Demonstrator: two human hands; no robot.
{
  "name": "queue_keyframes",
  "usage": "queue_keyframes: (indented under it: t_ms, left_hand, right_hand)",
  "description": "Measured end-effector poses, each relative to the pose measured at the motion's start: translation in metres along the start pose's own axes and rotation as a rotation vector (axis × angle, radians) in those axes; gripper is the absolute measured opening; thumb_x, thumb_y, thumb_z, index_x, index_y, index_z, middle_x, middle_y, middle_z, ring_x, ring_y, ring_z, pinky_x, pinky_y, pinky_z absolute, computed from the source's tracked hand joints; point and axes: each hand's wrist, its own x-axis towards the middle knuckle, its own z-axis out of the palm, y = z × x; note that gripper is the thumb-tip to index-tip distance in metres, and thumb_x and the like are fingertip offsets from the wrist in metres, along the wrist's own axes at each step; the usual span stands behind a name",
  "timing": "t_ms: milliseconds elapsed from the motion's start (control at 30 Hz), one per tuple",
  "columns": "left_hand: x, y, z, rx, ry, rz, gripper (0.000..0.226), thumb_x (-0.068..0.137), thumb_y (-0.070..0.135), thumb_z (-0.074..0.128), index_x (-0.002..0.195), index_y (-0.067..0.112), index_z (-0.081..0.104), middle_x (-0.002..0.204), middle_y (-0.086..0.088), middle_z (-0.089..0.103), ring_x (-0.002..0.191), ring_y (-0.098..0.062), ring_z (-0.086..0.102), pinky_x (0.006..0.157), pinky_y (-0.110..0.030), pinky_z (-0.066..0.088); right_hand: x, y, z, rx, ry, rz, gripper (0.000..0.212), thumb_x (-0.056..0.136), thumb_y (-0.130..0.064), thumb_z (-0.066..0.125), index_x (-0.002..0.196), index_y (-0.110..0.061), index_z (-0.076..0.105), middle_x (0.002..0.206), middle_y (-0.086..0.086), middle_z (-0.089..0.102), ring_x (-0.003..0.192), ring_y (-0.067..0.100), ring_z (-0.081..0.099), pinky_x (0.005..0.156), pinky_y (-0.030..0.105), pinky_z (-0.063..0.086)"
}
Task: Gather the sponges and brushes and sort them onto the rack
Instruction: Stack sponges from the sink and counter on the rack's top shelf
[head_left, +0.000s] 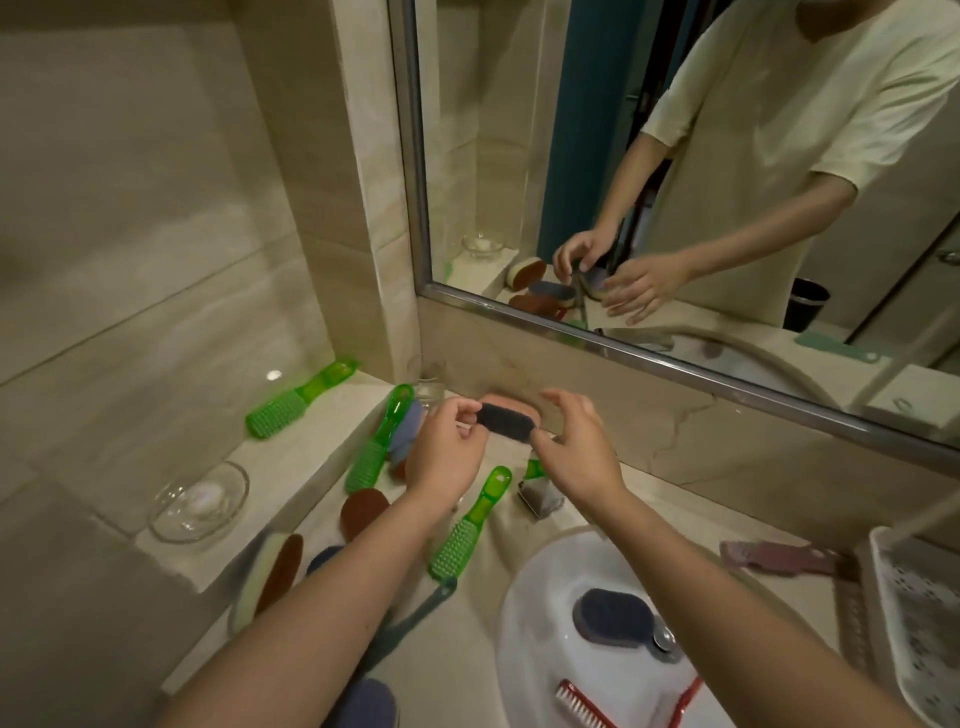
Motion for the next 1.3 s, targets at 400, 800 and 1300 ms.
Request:
queue_keyframes:
  t_ms: [400,800,1300]
  left_hand:
    - [0.093,-0.037,0.047,0.017,-0.203,-0.125,0.038,0.086,0.018,0.059,0.124,0.018,0.054,0.112,-0.001,0.064,0.089,-0.013,0.059,0.075,-0.027,0.046]
    - [0.127,-0.063,0.083,0.085,-0.335,-0.151,0.046,0.087,0.000,0.051,0.132,0.008,0.049,0.130,-0.014,0.055,0.121,-0.030,0.053,0.104,-0.040,0.042]
    - [0.089,-0.038,0.051,-0.237,-0.009,-0.191,0.035,0.096,0.018,0.048,0.131,0.015,0.048,0.136,-0.011,0.046,0.113,-0.023,0.054,0.103,-0.036,0.042]
  right_hand:
    - [0.098,0.029,0.039,-0.225,-0.331,0.183,0.058,0.083,-0.027,0.061,0.138,-0.019,0.047,0.134,0.012,0.054,0.118,0.030,0.055,0.099,0.040,0.047]
    - [0.134,0.050,0.070,-0.373,-0.541,0.360,0.071,0.080,-0.036,0.068,0.141,-0.018,0.037,0.128,0.010,0.059,0.113,0.029,0.059,0.097,0.038,0.048]
    - [0.088,0.025,0.047,-0.321,-0.073,-0.044,0.029,0.067,-0.027,0.069,0.089,-0.021,0.049,0.092,-0.001,0.050,0.092,0.023,0.050,0.065,0.030,0.038]
